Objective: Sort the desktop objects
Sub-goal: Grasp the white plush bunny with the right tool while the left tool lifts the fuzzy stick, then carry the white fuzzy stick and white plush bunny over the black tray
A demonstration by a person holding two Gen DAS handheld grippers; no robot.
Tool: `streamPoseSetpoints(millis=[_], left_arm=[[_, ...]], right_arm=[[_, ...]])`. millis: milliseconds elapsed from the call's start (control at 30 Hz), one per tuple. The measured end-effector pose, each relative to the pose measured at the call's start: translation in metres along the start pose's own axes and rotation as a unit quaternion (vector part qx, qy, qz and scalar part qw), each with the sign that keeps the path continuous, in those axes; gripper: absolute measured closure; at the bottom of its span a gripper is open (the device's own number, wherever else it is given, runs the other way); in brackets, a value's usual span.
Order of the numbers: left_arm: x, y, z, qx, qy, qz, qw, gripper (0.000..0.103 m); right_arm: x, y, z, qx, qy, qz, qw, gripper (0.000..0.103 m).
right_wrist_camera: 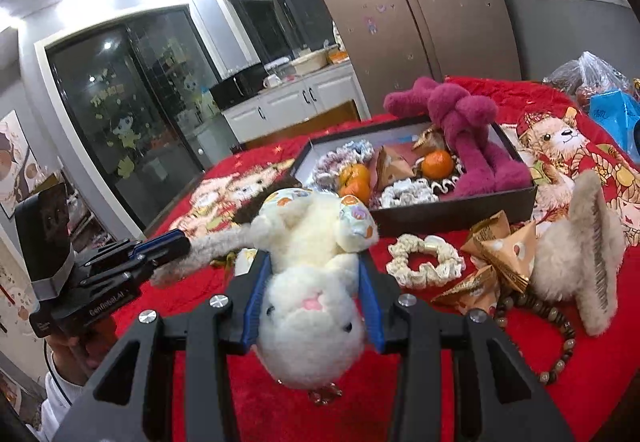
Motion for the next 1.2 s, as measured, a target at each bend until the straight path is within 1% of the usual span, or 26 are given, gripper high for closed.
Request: streamPoseSetpoints(millis=[67, 133, 167, 233, 267, 300, 333, 367, 400, 467, 533, 567, 633, 667, 700, 800, 867, 900, 933, 1067, 1200], left_arm=[[0.0, 0.0, 0.0, 0.0, -0.004, -0.004, 1.0, 0.103], [0.005, -0.003, 0.0, -0.002, -0.009, -0.023, 0.9997, 0.103], [0.011, -0.006, 0.0, -0.002, -0.014, -0.04, 0.9991, 0.103], [0.017, -0.011, -0.002, -0.001, -0.009, -0.053, 0.9985, 0.101], [0.024, -0.016, -0.002, 0.0, -0.014, -0.079, 0.9968, 0.096], [0.03, -0.021, -0.003, 0.001, -0.024, -0.105, 0.9942, 0.079], [0.036, -0.026, -0.003, 0.001, -0.032, -0.129, 0.9912, 0.064], [0.04, -0.032, -0.001, 0.007, -0.027, -0.144, 0.9892, 0.06], [0.043, -0.035, 0.0, 0.013, -0.02, -0.151, 0.9882, 0.056], [0.047, -0.038, 0.0, 0.025, 0.01, -0.161, 0.9867, 0.056], [0.051, -0.043, -0.004, 0.028, 0.026, -0.175, 0.9839, 0.047], [0.054, -0.046, -0.006, 0.03, 0.034, -0.186, 0.9815, 0.044], [0.065, -0.056, -0.013, 0.033, 0.055, -0.219, 0.9736, 0.042], [0.069, -0.059, -0.015, 0.035, 0.057, -0.228, 0.9714, 0.039], [0.069, -0.059, -0.018, 0.03, 0.055, -0.216, 0.9744, 0.033], [0.07, -0.06, -0.026, 0.007, 0.037, -0.21, 0.9769, 0.034], [0.068, -0.06, -0.029, 0.002, 0.036, -0.202, 0.9788, 0.055], [0.066, -0.058, -0.03, 0.002, 0.046, -0.198, 0.979, 0.072], [0.065, -0.055, -0.03, 0.001, 0.05, -0.197, 0.9791, 0.072], [0.054, -0.046, -0.025, 0.009, 0.063, -0.166, 0.9841, 0.072], [0.043, -0.034, -0.02, 0.011, 0.068, -0.126, 0.9897, 0.072]], right_arm=[[0.0, 0.0, 0.0, 0.0, -0.002, -0.001, 1.0, 0.061], [0.003, -0.001, 0.001, 0.002, -0.001, -0.008, 1.0, 0.061], [0.006, -0.002, 0.001, 0.002, -0.002, -0.013, 1.0, 0.061], [0.01, -0.004, 0.001, 0.003, -0.003, -0.022, 1.0, 0.061], [0.011, -0.005, 0.001, 0.003, -0.002, -0.026, 1.0, 0.061], [0.013, -0.006, 0.002, 0.004, 0.0, -0.029, 1.0, 0.061], [0.014, -0.007, 0.002, 0.006, 0.002, -0.032, 0.999, 0.061], [0.015, -0.007, 0.002, 0.005, 0.003, -0.034, 0.999, 0.061], [0.015, -0.008, 0.002, 0.003, 0.002, -0.035, 0.999, 0.061], [0.017, -0.009, 0.001, 0.0, 0.004, -0.037, 0.999, 0.06], [0.017, -0.01, 0.0, -0.001, 0.005, -0.038, 0.999, 0.06], [0.018, -0.01, 0.0, -0.002, 0.006, -0.04, 0.999, 0.06], [0.018, -0.011, -0.002, -0.005, 0.005, -0.042, 0.999, 0.06], [0.019, -0.011, -0.002, -0.006, 0.006, -0.044, 0.999, 0.06], [0.02, -0.012, -0.002, -0.007, 0.007, -0.046, 0.999, 0.06], [0.021, -0.012, -0.002, -0.007, 0.008, -0.049, 0.999, 0.06], [0.022, -0.012, -0.002, -0.007, 0.008, -0.05, 0.999, 0.06], [0.022, -0.012, -0.002, -0.007, 0.008, -0.051, 0.999, 0.06], [0.022, -0.013, -0.002, -0.005, 0.008, -0.05, 0.999, 0.06], [0.022, -0.012, -0.002, -0.006, 0.007, -0.048, 0.999, 0.06], [0.021, -0.011, -0.002, -0.01, 0.005, -0.041, 0.999, 0.06]])
Point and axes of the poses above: each gripper's, at about its wrist camera, not at the fingertips, and x roughly the way its jaws point, z to its right, y to its top, the point moved 2 cm from there along x, roughly the way its jaws point, and after that the axes turned 2 degrees about z, right-handed, at the moved point
